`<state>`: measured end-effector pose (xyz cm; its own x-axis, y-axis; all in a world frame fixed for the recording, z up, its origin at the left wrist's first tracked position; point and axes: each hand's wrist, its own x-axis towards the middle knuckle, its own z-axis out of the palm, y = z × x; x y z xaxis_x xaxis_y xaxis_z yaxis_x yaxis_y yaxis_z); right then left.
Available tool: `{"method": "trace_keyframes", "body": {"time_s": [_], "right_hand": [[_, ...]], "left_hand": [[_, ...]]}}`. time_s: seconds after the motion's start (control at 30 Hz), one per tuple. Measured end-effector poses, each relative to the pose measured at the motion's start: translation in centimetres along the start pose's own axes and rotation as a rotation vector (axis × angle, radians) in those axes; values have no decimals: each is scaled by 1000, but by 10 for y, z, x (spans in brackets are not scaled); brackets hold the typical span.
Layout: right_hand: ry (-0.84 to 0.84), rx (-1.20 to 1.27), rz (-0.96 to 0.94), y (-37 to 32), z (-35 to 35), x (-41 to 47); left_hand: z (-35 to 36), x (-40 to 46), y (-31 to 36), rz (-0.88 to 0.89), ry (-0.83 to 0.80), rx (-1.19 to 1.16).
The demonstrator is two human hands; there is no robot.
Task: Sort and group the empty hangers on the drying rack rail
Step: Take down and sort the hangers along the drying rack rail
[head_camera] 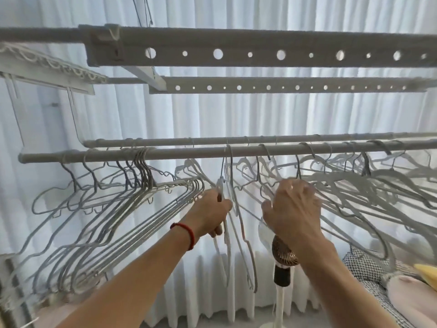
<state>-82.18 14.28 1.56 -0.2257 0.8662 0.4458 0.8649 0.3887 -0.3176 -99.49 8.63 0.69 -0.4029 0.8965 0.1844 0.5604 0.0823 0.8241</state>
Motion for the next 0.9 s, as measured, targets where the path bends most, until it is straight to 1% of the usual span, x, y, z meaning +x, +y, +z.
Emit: {"method": "trace_keyframes", "body": {"time_s": [0.07,0.13,0.17,0.23,0.3,0.37,0.4,0.47,0.53,0.57,0.6,0.63,0.67,0.73,0.83,0.9], "right_hand": [[-105,70,60,9,-2,2],[-171,162,20,17,2,4],[-212,267,1,19,4,5],[-333,600,0,17,6,5],[-426,890,46,10,12,4],[-403,1006,106,2,21,2],[-357,1000,114,-1,26,2],[-263,851,87,-3,32,1],[-203,686,53,-1,33,0],[-187,634,40,0,31,0],[-176,597,31,2,30,0],[-165,566,24,4,29,0],[-156,530,17,6,27,0],[-147,451,-3,9,22,0],[-115,353,-27,12,18,-2],[-95,334,-38,13,17,-4]], "left_hand": [[5,1,4,20,-23,36],[10,0,8,27,-38,66],[11,-1,9,25,-36,68],[11,-2,9,16,-26,52],[9,-4,6,1,-11,45],[6,-5,2,-10,23,91],[4,-6,-1,3,54,150],[-1,-8,-3,110,129,289],[-7,-13,0,348,217,479],[-9,-14,3,478,261,631],[-9,-13,7,569,292,808],[-9,-13,13,603,302,965],[-6,-11,19,572,306,1077],[0,-8,28,417,308,1205],[7,0,33,260,296,1256],[12,5,32,190,283,1233]]}}
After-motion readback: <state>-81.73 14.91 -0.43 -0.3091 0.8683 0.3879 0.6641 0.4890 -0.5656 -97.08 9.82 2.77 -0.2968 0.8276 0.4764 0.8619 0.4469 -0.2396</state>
